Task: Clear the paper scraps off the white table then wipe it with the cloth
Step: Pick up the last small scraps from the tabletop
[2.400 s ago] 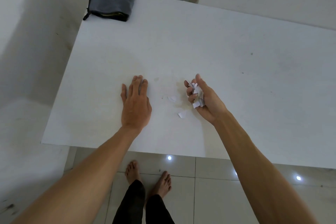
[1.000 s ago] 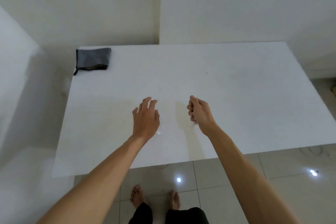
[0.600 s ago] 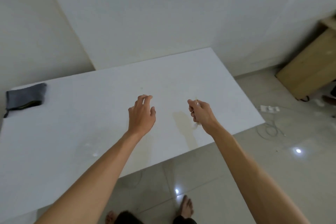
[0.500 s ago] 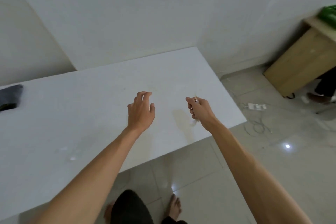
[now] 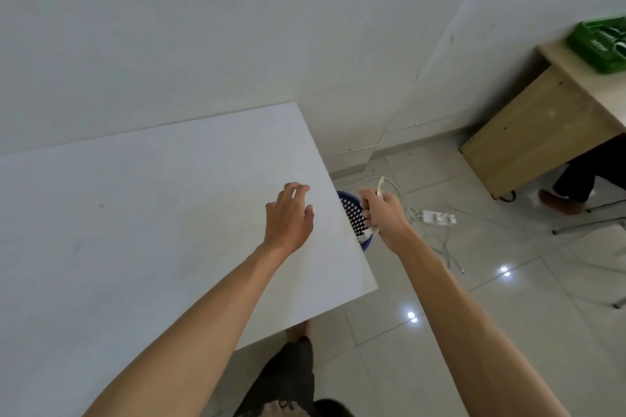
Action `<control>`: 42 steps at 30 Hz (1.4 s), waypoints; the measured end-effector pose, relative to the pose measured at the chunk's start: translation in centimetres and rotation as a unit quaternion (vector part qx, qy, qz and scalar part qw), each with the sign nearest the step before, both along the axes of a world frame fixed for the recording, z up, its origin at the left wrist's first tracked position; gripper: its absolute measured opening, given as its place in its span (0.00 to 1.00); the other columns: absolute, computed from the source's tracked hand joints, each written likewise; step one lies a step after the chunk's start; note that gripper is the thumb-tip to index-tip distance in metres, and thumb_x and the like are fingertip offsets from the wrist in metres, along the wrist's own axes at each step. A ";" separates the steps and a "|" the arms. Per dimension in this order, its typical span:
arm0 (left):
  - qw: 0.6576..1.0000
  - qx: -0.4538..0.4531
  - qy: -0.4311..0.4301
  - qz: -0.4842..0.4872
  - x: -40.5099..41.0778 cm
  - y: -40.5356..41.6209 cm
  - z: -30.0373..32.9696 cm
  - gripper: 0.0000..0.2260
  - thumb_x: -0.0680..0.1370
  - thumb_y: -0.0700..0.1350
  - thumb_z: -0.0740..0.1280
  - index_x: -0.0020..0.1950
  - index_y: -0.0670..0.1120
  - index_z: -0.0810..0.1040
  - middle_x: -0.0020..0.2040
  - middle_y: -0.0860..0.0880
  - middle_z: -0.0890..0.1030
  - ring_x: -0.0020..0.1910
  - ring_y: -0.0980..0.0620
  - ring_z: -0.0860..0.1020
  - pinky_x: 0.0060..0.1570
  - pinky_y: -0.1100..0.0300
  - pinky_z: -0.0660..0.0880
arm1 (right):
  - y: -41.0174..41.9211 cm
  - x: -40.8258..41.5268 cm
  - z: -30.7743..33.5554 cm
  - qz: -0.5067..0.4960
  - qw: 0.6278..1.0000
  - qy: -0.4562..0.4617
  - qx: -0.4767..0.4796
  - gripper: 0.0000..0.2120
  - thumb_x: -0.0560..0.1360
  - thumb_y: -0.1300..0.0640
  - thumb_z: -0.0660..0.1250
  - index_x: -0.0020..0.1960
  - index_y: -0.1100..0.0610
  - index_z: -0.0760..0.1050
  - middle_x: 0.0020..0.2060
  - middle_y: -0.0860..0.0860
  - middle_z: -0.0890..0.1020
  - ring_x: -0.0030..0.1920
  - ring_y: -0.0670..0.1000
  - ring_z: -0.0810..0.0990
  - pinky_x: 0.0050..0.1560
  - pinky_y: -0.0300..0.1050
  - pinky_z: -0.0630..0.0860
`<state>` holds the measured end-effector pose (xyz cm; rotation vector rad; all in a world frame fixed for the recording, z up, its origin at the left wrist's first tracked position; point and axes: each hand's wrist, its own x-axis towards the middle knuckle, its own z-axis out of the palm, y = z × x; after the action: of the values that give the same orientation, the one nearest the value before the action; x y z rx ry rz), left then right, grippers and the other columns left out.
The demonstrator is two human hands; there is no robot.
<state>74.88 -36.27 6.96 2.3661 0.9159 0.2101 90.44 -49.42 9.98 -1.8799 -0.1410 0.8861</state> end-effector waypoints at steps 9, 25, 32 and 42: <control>0.998 -0.009 0.036 0.047 10.1 -4.2 -2.4 0.17 0.82 0.44 0.63 0.71 0.46 0.72 0.72 0.46 0.71 0.68 0.46 0.72 0.65 0.45 0.70 | 0.2 11.1 -4.7 0.050 0.997 0.051 -0.027 0.12 0.80 0.54 0.66 0.40 0.57 0.74 0.29 0.48 0.72 0.30 0.46 0.68 0.31 0.41 0.67; 0.965 0.043 0.083 0.245 18.4 -9.0 -8.3 0.21 0.81 0.46 0.64 0.74 0.47 0.69 0.76 0.46 0.66 0.76 0.46 0.64 0.71 0.38 0.61 | 0.0 23.4 -17.4 0.101 0.972 0.177 -0.116 0.14 0.80 0.50 0.67 0.41 0.58 0.74 0.32 0.52 0.75 0.29 0.49 0.72 0.32 0.44 0.70; 0.939 0.116 0.084 0.312 19.1 -5.9 -12.5 0.21 0.82 0.49 0.63 0.75 0.47 0.68 0.78 0.45 0.66 0.78 0.45 0.62 0.74 0.37 0.56 | 3.2 23.7 -25.5 0.035 0.942 0.298 -0.149 0.08 0.83 0.58 0.61 0.46 0.59 0.71 0.33 0.54 0.76 0.30 0.51 0.74 0.30 0.44 0.71; 0.924 0.134 0.098 0.345 19.3 -4.8 -15.5 0.21 0.82 0.47 0.61 0.76 0.47 0.66 0.79 0.45 0.63 0.80 0.46 0.58 0.75 0.37 0.55 | 4.8 23.5 -32.0 0.069 0.918 0.367 -0.132 0.27 0.83 0.42 0.63 0.76 0.55 0.65 0.71 0.57 0.72 0.69 0.64 0.74 0.70 0.68 0.69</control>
<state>94.22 -41.11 -8.49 2.2270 1.9086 0.3942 113.92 -44.58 -21.98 -1.6596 0.3262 1.7191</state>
